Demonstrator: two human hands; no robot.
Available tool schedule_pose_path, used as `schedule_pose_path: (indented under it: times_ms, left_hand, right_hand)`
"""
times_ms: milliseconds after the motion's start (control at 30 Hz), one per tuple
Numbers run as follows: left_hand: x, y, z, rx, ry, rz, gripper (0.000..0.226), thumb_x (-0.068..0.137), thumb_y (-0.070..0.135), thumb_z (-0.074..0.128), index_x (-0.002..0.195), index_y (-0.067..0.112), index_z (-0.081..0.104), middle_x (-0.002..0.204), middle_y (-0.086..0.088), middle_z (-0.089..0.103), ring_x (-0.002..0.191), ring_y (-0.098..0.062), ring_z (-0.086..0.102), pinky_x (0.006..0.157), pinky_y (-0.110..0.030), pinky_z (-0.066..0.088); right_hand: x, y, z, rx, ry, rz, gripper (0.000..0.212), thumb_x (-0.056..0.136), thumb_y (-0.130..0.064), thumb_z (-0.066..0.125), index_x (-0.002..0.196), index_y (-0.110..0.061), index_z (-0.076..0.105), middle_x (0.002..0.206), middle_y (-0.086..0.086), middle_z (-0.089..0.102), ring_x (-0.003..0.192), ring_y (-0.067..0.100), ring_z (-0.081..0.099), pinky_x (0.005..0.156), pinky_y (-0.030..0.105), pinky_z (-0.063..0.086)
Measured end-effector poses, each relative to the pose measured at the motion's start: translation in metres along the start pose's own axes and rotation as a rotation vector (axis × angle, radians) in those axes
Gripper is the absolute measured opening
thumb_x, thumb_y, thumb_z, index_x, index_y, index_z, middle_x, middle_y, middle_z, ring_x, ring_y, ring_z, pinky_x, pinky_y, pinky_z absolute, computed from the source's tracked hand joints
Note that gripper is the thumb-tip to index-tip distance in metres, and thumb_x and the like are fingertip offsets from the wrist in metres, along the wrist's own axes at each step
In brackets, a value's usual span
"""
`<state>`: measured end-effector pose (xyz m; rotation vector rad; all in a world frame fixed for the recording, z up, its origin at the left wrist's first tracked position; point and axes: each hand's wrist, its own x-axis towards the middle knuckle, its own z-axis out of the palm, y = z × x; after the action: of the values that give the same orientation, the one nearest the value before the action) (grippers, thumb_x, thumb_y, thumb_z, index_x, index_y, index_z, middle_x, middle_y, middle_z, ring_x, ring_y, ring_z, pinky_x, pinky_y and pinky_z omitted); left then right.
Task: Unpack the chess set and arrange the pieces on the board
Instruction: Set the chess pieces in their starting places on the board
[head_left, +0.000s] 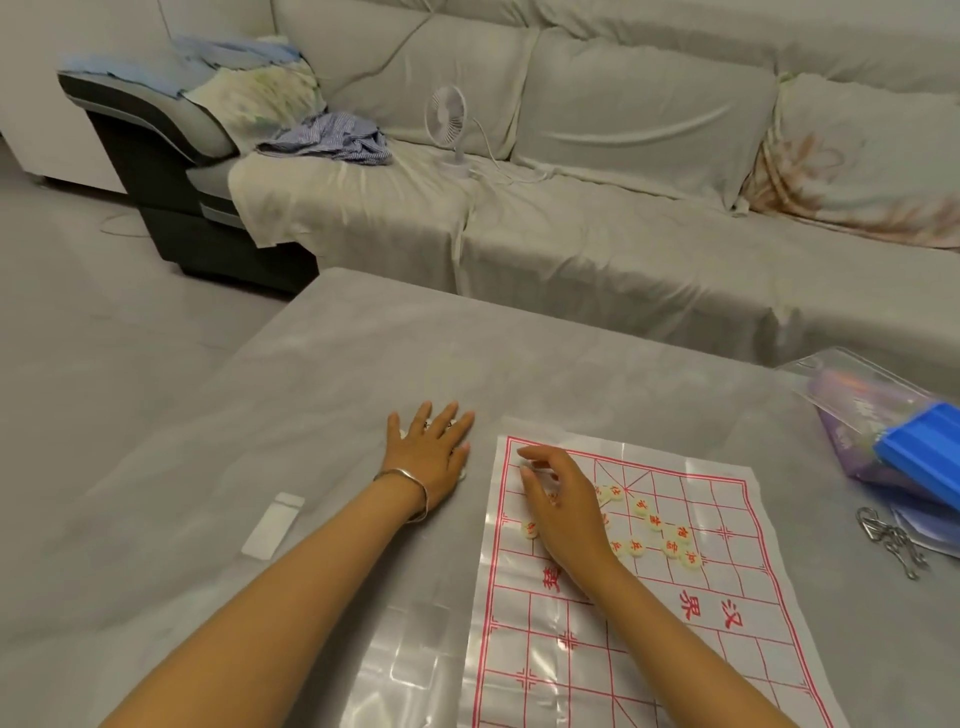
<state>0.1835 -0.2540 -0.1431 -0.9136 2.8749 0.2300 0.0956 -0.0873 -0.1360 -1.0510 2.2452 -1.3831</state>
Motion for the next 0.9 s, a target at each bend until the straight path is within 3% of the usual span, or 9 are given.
schedule_pose_path:
  times_ms: [167,267,333,433,467,567,600,733,900]
  left_hand:
    - [-0.057,-0.002,0.005,0.001,-0.016,0.045,0.052,0.095,0.045,-0.001,0.146,0.036,-0.007,0.156,0.010,-0.005,0.144,-0.019,-0.005,0.114,-0.049,-0.002]
    - [-0.101,-0.004,0.012,0.018,-0.026,0.101,0.084,0.067,0.059,-0.034,0.144,0.038,-0.010,0.156,0.011,-0.008,0.144,-0.019,-0.006,0.114,-0.048,-0.003]
    - [-0.128,-0.008,0.020,0.012,-0.019,0.121,0.096,0.061,0.060,-0.043,0.146,0.038,-0.003,0.156,0.010,0.001,0.144,-0.020,0.004,0.113,-0.050,0.004]
    - [-0.168,-0.005,0.031,0.030,-0.001,0.118,0.065,0.094,0.047,-0.011,0.140,0.033,0.032,0.140,0.007,0.047,0.126,-0.022,0.049,0.097,-0.050,0.038]
    - [-0.179,-0.003,0.032,0.020,0.007,0.130,0.060,0.095,0.046,-0.007,0.141,0.033,0.030,0.140,0.007,0.046,0.127,-0.021,0.048,0.098,-0.048,0.038]
    - [-0.198,0.003,0.029,-0.133,0.007,0.183,0.073,0.079,0.062,-0.016,0.145,0.035,0.001,0.155,0.010,0.007,0.144,-0.014,0.007,0.115,-0.040,0.002]
    - [-0.200,0.004,0.027,-0.278,0.015,0.159,0.073,0.082,0.064,-0.009,0.146,0.033,0.005,0.156,0.009,0.007,0.144,-0.012,0.005,0.116,-0.034,0.000]
    - [-0.207,-0.011,0.004,-0.918,0.228,-0.009,0.039,0.099,0.029,0.036,0.137,0.022,0.040,0.143,0.003,0.039,0.136,-0.011,0.030,0.110,-0.021,0.021]
    - [-0.221,-0.051,-0.004,-0.728,0.202,-0.090,0.037,0.091,0.016,0.054,0.128,0.022,0.051,0.126,0.001,0.051,0.110,-0.013,0.047,0.098,-0.029,0.040]
  right_hand:
    - [-0.015,-0.016,0.005,0.048,0.018,-0.012,0.019,0.095,-0.022,0.050,0.110,-0.032,0.055,0.106,-0.027,0.052,0.100,-0.014,0.047,0.081,-0.002,0.034]
    - [-0.033,-0.026,0.011,0.052,-0.011,-0.040,0.018,0.095,-0.020,0.050,0.107,-0.033,0.055,0.104,-0.024,0.054,0.101,-0.007,0.051,0.083,0.000,0.036]
    - [-0.048,-0.032,0.016,0.056,-0.043,-0.043,0.017,0.096,-0.021,0.049,0.106,-0.033,0.055,0.104,-0.022,0.054,0.102,-0.005,0.051,0.085,0.005,0.037]
    - [-0.072,-0.037,0.023,0.048,-0.104,-0.077,0.016,0.095,-0.021,0.049,0.103,-0.034,0.056,0.102,-0.026,0.054,0.101,-0.008,0.051,0.086,0.006,0.038]
    - [-0.080,-0.038,0.024,0.040,-0.118,-0.086,0.016,0.095,-0.021,0.049,0.103,-0.034,0.056,0.102,-0.027,0.054,0.100,-0.008,0.051,0.086,0.007,0.039]
    - [-0.098,-0.042,0.027,0.024,-0.141,-0.087,0.016,0.095,-0.020,0.050,0.103,-0.030,0.059,0.100,-0.024,0.054,0.097,-0.008,0.051,0.084,0.007,0.040]
    - [-0.103,-0.043,0.027,0.021,-0.147,-0.085,0.016,0.095,-0.019,0.050,0.103,-0.028,0.059,0.100,-0.021,0.055,0.096,-0.007,0.052,0.083,0.007,0.040]
    - [-0.120,-0.044,0.025,-0.036,-0.238,-0.105,0.021,0.094,-0.019,0.052,0.112,-0.028,0.060,0.110,-0.016,0.057,0.101,-0.001,0.053,0.088,0.015,0.043]
    - [-0.131,-0.051,0.028,-0.237,-0.458,-0.170,0.042,0.095,-0.016,0.050,0.136,-0.023,0.046,0.136,-0.006,0.050,0.120,0.008,0.047,0.097,0.011,0.033]
